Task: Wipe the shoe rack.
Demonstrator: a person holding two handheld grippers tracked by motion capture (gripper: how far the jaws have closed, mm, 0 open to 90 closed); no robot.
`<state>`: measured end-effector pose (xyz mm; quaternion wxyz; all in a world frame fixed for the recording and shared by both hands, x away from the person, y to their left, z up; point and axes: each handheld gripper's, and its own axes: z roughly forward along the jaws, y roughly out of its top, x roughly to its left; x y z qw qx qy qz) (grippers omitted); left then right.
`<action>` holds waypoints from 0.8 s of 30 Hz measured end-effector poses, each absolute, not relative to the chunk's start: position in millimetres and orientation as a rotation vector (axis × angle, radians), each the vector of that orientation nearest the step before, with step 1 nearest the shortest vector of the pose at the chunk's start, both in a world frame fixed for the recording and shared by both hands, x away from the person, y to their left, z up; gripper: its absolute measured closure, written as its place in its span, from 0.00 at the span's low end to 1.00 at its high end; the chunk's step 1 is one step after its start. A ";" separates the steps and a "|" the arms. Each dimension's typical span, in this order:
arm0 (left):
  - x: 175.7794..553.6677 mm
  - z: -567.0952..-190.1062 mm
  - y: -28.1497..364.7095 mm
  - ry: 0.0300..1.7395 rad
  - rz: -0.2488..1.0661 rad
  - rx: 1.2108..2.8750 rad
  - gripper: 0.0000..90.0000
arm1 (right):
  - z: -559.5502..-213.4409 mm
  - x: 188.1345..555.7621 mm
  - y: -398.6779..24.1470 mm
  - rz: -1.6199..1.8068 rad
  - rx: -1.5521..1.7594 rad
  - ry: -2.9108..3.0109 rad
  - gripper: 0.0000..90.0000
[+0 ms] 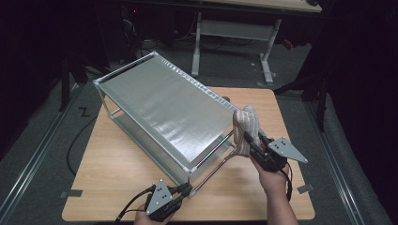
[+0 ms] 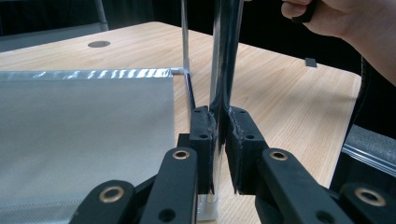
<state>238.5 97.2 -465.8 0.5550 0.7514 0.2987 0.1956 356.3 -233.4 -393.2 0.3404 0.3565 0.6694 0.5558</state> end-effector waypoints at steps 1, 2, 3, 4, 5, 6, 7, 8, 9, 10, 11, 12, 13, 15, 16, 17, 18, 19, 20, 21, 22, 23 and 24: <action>238.7 -466.1 97.4 0.703 0.461 1.773 0.90 | -393.0 355.3 -232.9 1.445 0.926 1.745 0.74; 238.9 -466.2 97.6 0.702 0.459 1.773 0.90 | -392.7 353.6 -231.7 1.454 0.911 1.756 0.74; 239.2 -466.3 97.8 0.699 0.458 1.773 0.90 | -392.5 352.0 -230.4 1.457 0.906 1.762 0.74; 239.6 -466.2 98.3 0.694 0.458 1.778 0.90 | -392.0 349.0 -228.1 1.456 0.883 1.775 0.74; 239.9 -466.3 98.4 0.692 0.455 1.777 0.90 | -391.6 346.4 -225.8 1.457 0.866 1.786 0.74; 240.1 -466.2 98.7 0.689 0.454 1.780 0.90 | -391.0 343.1 -223.4 1.452 0.852 1.796 0.74; 240.3 -466.3 98.8 0.685 0.455 1.781 0.90 | -390.5 340.6 -221.5 1.455 0.840 1.803 0.74; 240.4 -466.5 98.8 0.684 0.456 1.780 0.90 | -389.6 335.9 -217.9 1.463 0.823 1.815 0.74; 240.5 -466.8 98.7 0.681 0.456 1.778 0.90 | -389.2 333.0 -215.6 1.468 0.809 1.826 0.74; 240.8 -467.1 98.8 0.678 0.455 1.777 0.90 | -388.7 328.5 -211.9 1.475 0.791 1.839 0.74; 241.1 -467.4 98.8 0.675 0.453 1.776 0.90 | -388.2 322.8 -207.0 1.481 0.764 1.854 0.74; 241.5 -467.6 98.6 0.672 0.453 1.776 0.90 | -388.1 318.0 -203.0 1.488 0.749 1.867 0.74; 242.1 -467.8 98.4 0.668 0.452 1.776 0.90 | -388.3 313.3 -198.9 1.498 0.731 1.879 0.74; 243.3 -468.5 97.6 0.663 0.447 1.768 0.90 | -388.5 305.2 -192.5 1.506 0.704 1.895 0.74; 244.0 -469.4 97.1 0.658 0.446 1.763 0.90 | -388.5 300.9 -189.4 1.516 0.688 1.906 0.74; 244.5 -470.1 96.7 0.654 0.447 1.759 0.90 | -388.5 295.2 -185.7 1.522 0.671 1.921 0.74; 244.9 -470.7 96.0 0.652 0.448 1.755 0.90 | -388.6 290.7 -182.7 1.522 0.656 1.930 0.74; 245.3 -471.2 95.3 0.649 0.447 1.753 0.90 | -388.9 286.5 -179.7 1.530 0.636 1.941 0.74; 245.8 -471.1 94.9 0.645 0.446 1.755 0.90 | -389.2 282.6 -176.9 1.537 0.618 1.949 0.74; 246.5 -470.7 94.6 0.641 0.443 1.760 0.90 | -389.3 279.9 -174.9 1.541 0.606 1.956 0.74; 247.1 -470.4 94.4 0.639 0.440 1.761 0.90 | -389.0 276.4 -172.6 1.544 0.591 1.968 0.74; 247.6 -470.5 94.0 0.637 0.438 1.761 0.90 | -388.5 273.2 -170.4 1.547 0.575 1.979 0.74; 247.8 -470.8 93.7 0.636 0.437 1.759 0.90 | -387.9 269.3 -167.6 1.549 0.557 1.986 0.74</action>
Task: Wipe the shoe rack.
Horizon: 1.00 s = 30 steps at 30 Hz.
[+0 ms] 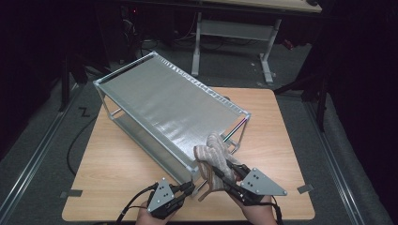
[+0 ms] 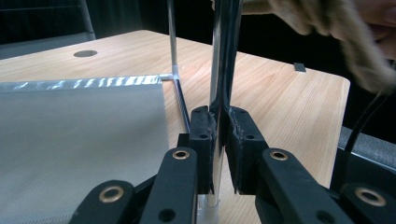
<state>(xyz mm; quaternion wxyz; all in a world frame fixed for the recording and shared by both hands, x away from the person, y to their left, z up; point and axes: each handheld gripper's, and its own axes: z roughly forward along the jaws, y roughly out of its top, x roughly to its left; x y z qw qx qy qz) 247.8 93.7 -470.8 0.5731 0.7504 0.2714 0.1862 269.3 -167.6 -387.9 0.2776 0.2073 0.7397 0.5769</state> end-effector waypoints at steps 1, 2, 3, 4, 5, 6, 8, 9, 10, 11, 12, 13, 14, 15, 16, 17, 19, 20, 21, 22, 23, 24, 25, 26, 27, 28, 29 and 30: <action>248.2 -470.8 93.5 0.634 0.436 1.760 0.90 | -387.5 266.3 -165.8 1.549 0.543 1.995 0.74; 248.7 -470.7 92.9 0.632 0.435 1.761 0.90 | -387.2 264.3 -164.5 1.552 0.533 2.003 0.74; 248.9 -470.7 92.8 0.631 0.433 1.761 0.90 | -387.0 259.7 -161.7 1.552 0.501 2.009 0.74; 249.3 -470.6 92.7 0.629 0.432 1.763 0.90 | -387.0 259.7 -161.7 1.552 0.501 2.009 0.74; 249.3 -470.7 92.4 0.629 0.433 1.762 0.90 | -387.0 258.0 -161.1 1.552 0.490 2.010 0.74; 249.2 -470.9 92.2 0.630 0.434 1.761 0.90 | -386.7 257.3 -161.3 1.547 0.484 2.008 0.74; 249.2 -471.0 91.9 0.630 0.433 1.760 0.90 | -386.6 257.8 -163.8 1.548 0.493 2.008 0.74; 249.3 -471.0 91.8 0.630 0.432 1.759 0.90 | -386.7 258.6 -164.9 1.543 0.493 2.008 0.74; 249.3 -471.0 91.8 0.630 0.432 1.759 0.90 | -387.4 260.0 -167.1 1.536 0.507 2.002 0.74; 249.3 -471.0 91.7 0.631 0.432 1.759 0.90 | -387.8 261.2 -168.8 1.537 0.521 2.002 0.74; 249.3 -471.0 91.7 0.631 0.432 1.759 0.90 | -388.2 263.4 -171.8 1.531 0.538 1.995 0.74; 249.4 -471.0 91.6 0.631 0.430 1.759 0.90 | -388.4 264.7 -173.7 1.529 0.550 1.994 0.74; 249.5 -470.8 91.7 0.632 0.428 1.760 0.90 | -388.9 267.1 -177.1 1.524 0.563 1.987 0.74; 249.6 -470.7 91.7 0.633 0.426 1.759 0.90 | -389.4 269.2 -180.2 1.518 0.574 1.980 0.74; 249.6 -470.7 91.7 0.634 0.426 1.760 0.90 | -390.0 270.7 -182.4 1.515 0.590 1.975 0.74; 249.5 -470.6 91.8 0.635 0.422 1.759 0.89 | -391.5 275.8 -191.3 1.498 0.638 1.961 0.74; 249.5 -470.3 92.4 0.636 0.417 1.761 0.89 | -392.8 278.9 -196.7 1.489 0.666 1.948 0.74; 249.4 -470.3 92.7 0.635 0.418 1.762 0.88 | -394.8 283.4 -204.6 1.476 0.707 1.935 0.75; 249.0 -470.3 93.0 0.637 0.421 1.762 0.88 | -396.3 286.0 -209.4 1.472 0.737 1.928 0.75; 248.8 -470.4 93.2 0.640 0.418 1.760 0.87 | -398.7 287.6 -215.9 1.461 0.773 1.924 0.75; 248.6 -470.6 92.8 0.641 0.416 1.759 0.87 | -402.4 287.4 -223.1 1.445 0.793 1.926 0.76; 248.5 -470.9 92.4 0.638 0.419 1.763 0.88 | -406.1 285.2 -227.2 1.431 0.798 1.941 0.76; 248.7 -471.2 92.3 0.637 0.422 1.764 0.89 | -410.3 282.6 -230.2 1.420 0.781 1.965 0.76; 249.4 -471.6 92.0 0.639 0.415 1.760 0.89 | -413.5 280.6 -231.4 1.411 0.773 1.986 0.76; 250.0 -471.6 91.5 0.638 0.412 1.760 0.89 | -418.5 278.2 -231.6 1.401 0.760 2.019 0.76; 250.2 -471.6 90.7 0.637 0.416 1.760 0.89 | -421.9 277.3 -229.9 1.391 0.750 2.040 0.76; 250.3 -471.4 89.5 0.635 0.422 1.764 0.89 | -423.6 277.2 -227.2 1.394 0.745 2.054 0.76; 250.5 -471.3 88.9 0.635 0.422 1.763 0.90 | -425.3 277.3 -221.4 1.393 0.723 2.079 0.77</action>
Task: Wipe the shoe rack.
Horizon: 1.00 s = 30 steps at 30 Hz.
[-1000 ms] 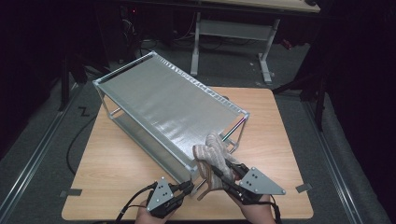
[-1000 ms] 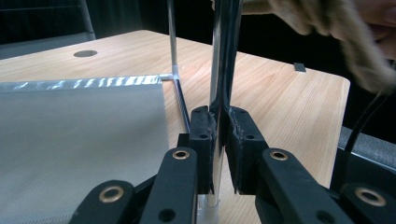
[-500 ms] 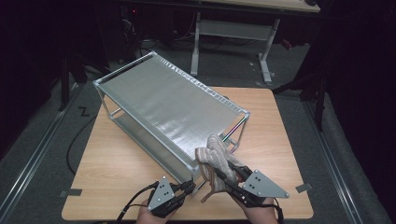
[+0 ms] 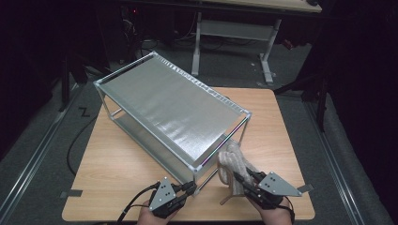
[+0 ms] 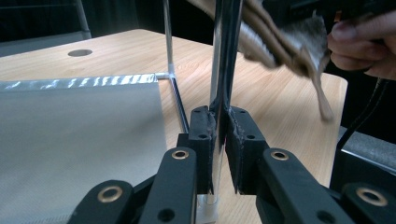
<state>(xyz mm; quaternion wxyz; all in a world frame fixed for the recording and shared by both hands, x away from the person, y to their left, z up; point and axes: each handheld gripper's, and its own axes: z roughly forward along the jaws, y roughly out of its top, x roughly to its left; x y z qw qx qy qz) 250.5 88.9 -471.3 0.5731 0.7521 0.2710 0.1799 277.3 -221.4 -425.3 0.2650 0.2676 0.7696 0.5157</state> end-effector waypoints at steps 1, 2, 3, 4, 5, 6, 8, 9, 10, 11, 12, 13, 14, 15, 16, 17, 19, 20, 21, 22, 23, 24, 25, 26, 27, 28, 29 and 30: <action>250.6 -471.3 88.7 0.636 0.421 1.763 0.90 | -426.5 276.4 -215.8 1.393 0.695 2.101 0.77; 250.5 -471.2 88.6 0.637 0.423 1.763 0.90 | -427.4 275.1 -210.1 1.389 0.655 2.125 0.77; 250.4 -471.2 88.7 0.637 0.423 1.764 0.90 | -428.5 273.1 -204.2 1.377 0.622 2.148 0.77; 250.4 -471.1 88.8 0.636 0.421 1.765 0.90 | -429.1 271.6 -200.4 1.360 0.600 2.160 0.76; 250.4 -471.2 88.9 0.635 0.421 1.764 0.90 | -429.6 270.1 -195.6 1.347 0.577 2.166 0.76; 250.6 -471.3 88.9 0.634 0.420 1.763 0.90 | -429.3 269.5 -193.5 1.355 0.579 2.162 0.76; 250.8 -471.5 88.9 0.631 0.420 1.763 0.90 | -427.1 270.7 -192.7 1.389 0.597 2.148 0.76; 250.8 -471.5 88.9 0.631 0.420 1.764 0.90 | -426.0 271.8 -193.0 1.401 0.609 2.135 0.76; 251.0 -471.3 89.1 0.630 0.419 1.766 0.90 | -425.0 273.3 -193.9 1.406 0.625 2.118 0.76; 251.2 -470.9 89.2 0.631 0.415 1.768 0.90 | -424.3 275.1 -195.1 1.410 0.652 2.105 0.76; 251.2 -470.6 89.3 0.631 0.415 1.771 0.90 | -423.7 277.8 -196.8 1.404 0.671 2.085 0.76; 250.9 -470.5 89.2 0.631 0.417 1.772 0.90 | -423.2 280.0 -198.2 1.401 0.692 2.077 0.76; 250.8 -470.4 89.3 0.630 0.416 1.773 0.90 | -422.7 283.3 -200.2 1.398 0.722 2.064 0.76; 250.9 -470.2 89.5 0.630 0.414 1.774 0.90 | -422.3 287.0 -202.2 1.400 0.748 2.045 0.76; 250.8 -469.9 89.5 0.631 0.414 1.777 0.90 | -421.8 291.5 -204.7 1.392 0.763 2.031 0.76; 250.6 -469.6 89.5 0.633 0.413 1.778 0.90 | -421.3 297.3 -207.5 1.387 0.788 2.015 0.76; 250.3 -469.2 89.7 0.636 0.411 1.780 0.90 | -421.4 307.2 -211.6 1.376 0.826 1.983 0.76; 250.2 -468.9 89.8 0.638 0.411 1.782 0.90 | -421.6 312.5 -214.0 1.373 0.844 1.968 0.76; 250.3 -468.8 89.5 0.638 0.411 1.783 0.90 | -421.8 317.6 -216.3 1.362 0.855 1.955 0.76; 250.4 -468.6 89.3 0.639 0.412 1.785 0.90 | -421.7 322.0 -218.2 1.350 0.871 1.939 0.76; 250.5 -468.3 88.7 0.640 0.413 1.787 0.90 | -421.5 325.4 -220.0 1.344 0.881 1.928 0.76; 250.6 -468.2 88.4 0.640 0.414 1.787 0.90 | -420.9 330.7 -223.1 1.340 0.905 1.908 0.76; 250.6 -468.3 88.3 0.641 0.414 1.786 0.90 | -420.7 334.0 -225.2 1.337 0.917 1.896 0.76; 250.5 -468.3 88.2 0.642 0.415 1.786 0.90 | -420.0 338.8 -228.5 1.328 0.945 1.876 0.76; 250.2 -468.0 88.1 0.643 0.420 1.790 0.90 | -419.8 341.6 -230.5 1.323 0.955 1.861 0.76; 249.9 -467.7 88.1 0.644 0.421 1.791 0.90 | -419.4 345.8 -233.8 1.315 0.976 1.840 0.76; 249.5 -467.5 88.0 0.646 0.420 1.791 0.90 | -419.4 348.1 -235.5 1.310 0.993 1.825 0.76; 248.9 -467.3 88.2 0.647 0.421 1.793 0.90 | -419.2 350.7 -237.9 1.297 1.005 1.811 0.76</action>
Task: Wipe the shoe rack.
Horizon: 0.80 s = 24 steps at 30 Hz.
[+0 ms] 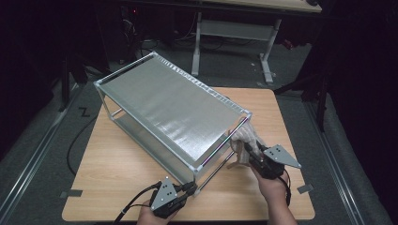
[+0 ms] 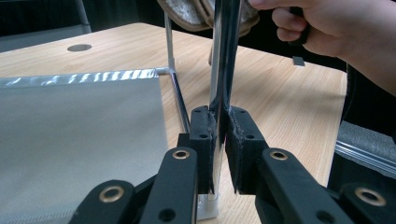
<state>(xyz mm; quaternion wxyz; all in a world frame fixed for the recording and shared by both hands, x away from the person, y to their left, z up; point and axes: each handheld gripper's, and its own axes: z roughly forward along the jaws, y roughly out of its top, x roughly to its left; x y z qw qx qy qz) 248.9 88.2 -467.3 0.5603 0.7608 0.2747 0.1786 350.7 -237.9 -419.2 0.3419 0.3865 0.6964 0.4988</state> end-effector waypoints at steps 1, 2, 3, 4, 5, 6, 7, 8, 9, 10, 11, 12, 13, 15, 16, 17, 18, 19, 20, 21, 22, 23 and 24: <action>248.2 -467.3 88.5 0.648 0.423 1.793 0.90 | -419.1 352.9 -239.8 1.287 1.014 1.799 0.76; 248.0 -467.3 88.9 0.645 0.425 1.796 0.90 | -418.8 355.3 -241.5 1.283 1.031 1.783 0.76; 247.5 -467.2 89.3 0.645 0.428 1.798 0.90 | -418.6 356.6 -242.3 1.279 1.037 1.774 0.76; 247.2 -467.2 89.4 0.645 0.430 1.798 0.90 | -418.4 358.4 -243.1 1.270 1.047 1.765 0.76; 246.7 -467.2 89.1 0.646 0.432 1.796 0.90 | -418.4 359.1 -243.3 1.264 1.050 1.761 0.76; 246.4 -467.3 89.1 0.646 0.436 1.796 0.90 | -418.5 359.4 -242.9 1.260 1.050 1.758 0.76; 246.2 -467.2 89.5 0.645 0.440 1.801 0.90 | -418.9 359.2 -242.3 1.268 1.041 1.766 0.76; 246.2 -467.0 89.5 0.646 0.440 1.802 0.90 | -419.3 357.7 -240.4 1.268 1.036 1.774 0.76; 246.3 -466.9 89.3 0.648 0.438 1.800 0.90 | -420.1 355.5 -237.8 1.275 1.016 1.789 0.76; 246.5 -466.7 89.4 0.647 0.438 1.802 0.90 | -420.9 353.3 -235.5 1.279 1.002 1.803 0.76; 246.8 -466.5 89.6 0.644 0.438 1.804 0.90 | -421.7 350.8 -232.9 1.282 0.989 1.818 0.76; 247.2 -466.5 89.7 0.642 0.437 1.806 0.90 | -422.6 348.0 -230.4 1.290 0.976 1.832 0.76; 247.5 -466.5 89.8 0.641 0.436 1.806 0.90 | -423.3 344.6 -227.6 1.300 0.964 1.848 0.76; 248.5 -466.9 89.9 0.636 0.435 1.806 0.90 | -423.6 337.3 -221.9 1.304 0.932 1.868 0.76; 249.0 -467.3 89.5 0.636 0.433 1.801 0.90 | -423.5 332.5 -218.5 1.312 0.920 1.881 0.76; 249.5 -467.4 89.1 0.637 0.432 1.800 0.90 | -423.8 326.4 -213.7 1.329 0.899 1.901 0.76; 250.1 -467.7 88.7 0.636 0.431 1.798 0.90 | -424.1 321.4 -209.5 1.334 0.874 1.920 0.76; 250.9 -467.8 88.6 0.634 0.431 1.798 0.90 | -424.7 316.1 -204.9 1.345 0.854 1.938 0.76; 251.4 -468.1 88.3 0.634 0.429 1.794 0.90 | -425.5 310.5 -199.9 1.353 0.832 1.958 0.76; 252.0 -468.4 88.1 0.632 0.428 1.792 0.90 | -425.9 306.2 -196.3 1.354 0.813 1.972 0.76; 252.5 -468.8 87.9 0.630 0.427 1.789 0.90 | -426.1 299.2 -191.3 1.355 0.782 1.996 0.76; 253.1 -469.0 87.9 0.629 0.426 1.790 0.90 | -426.4 293.9 -187.4 1.366 0.767 2.008 0.76; 254.0 -469.3 87.6 0.625 0.426 1.789 0.90 | -426.3 288.7 -183.9 1.374 0.748 2.021 0.76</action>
